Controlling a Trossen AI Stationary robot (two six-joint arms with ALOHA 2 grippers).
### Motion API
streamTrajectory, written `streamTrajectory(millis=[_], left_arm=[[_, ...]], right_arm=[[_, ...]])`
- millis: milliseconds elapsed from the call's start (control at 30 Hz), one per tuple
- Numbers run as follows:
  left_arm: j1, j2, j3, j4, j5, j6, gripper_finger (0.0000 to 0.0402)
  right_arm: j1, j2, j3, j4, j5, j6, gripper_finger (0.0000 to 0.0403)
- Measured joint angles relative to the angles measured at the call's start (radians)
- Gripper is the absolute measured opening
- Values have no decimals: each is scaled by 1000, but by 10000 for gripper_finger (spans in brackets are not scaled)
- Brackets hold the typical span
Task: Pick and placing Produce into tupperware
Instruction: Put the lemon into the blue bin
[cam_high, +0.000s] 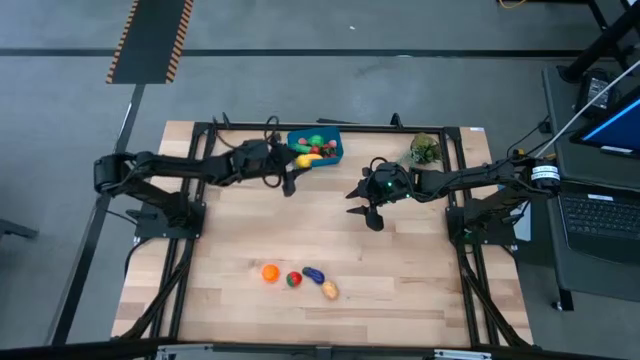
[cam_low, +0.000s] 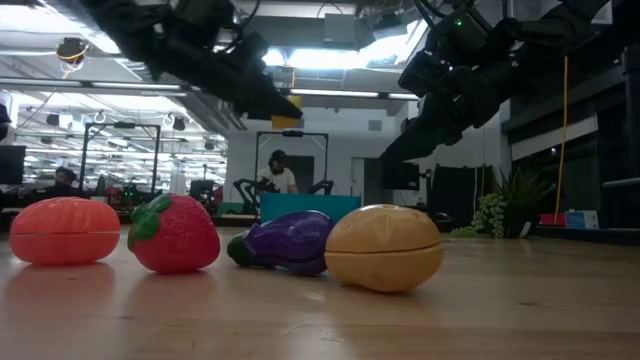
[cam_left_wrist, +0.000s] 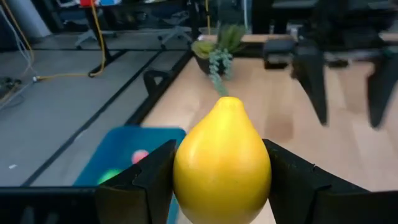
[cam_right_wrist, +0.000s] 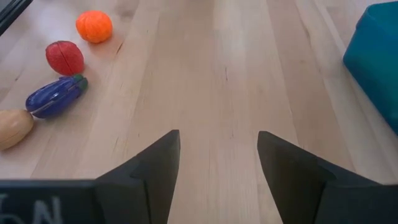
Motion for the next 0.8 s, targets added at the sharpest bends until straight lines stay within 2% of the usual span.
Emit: streamTrajectory(millis=[300,467,700,800], left_arm=[[99,144,196,-214,6,28,197],[150,220,290,-273,111,41,197],[228,295,442,-487,134,104,197],[254,325,499,-555,186,135,197]], right_arm=[[0,0,0,-4,0,-2,218],[0,0,0,-5,0,-5,218],[0,0,0,-11,0,-5,218],[0,0,0,-11,0,-8,218]])
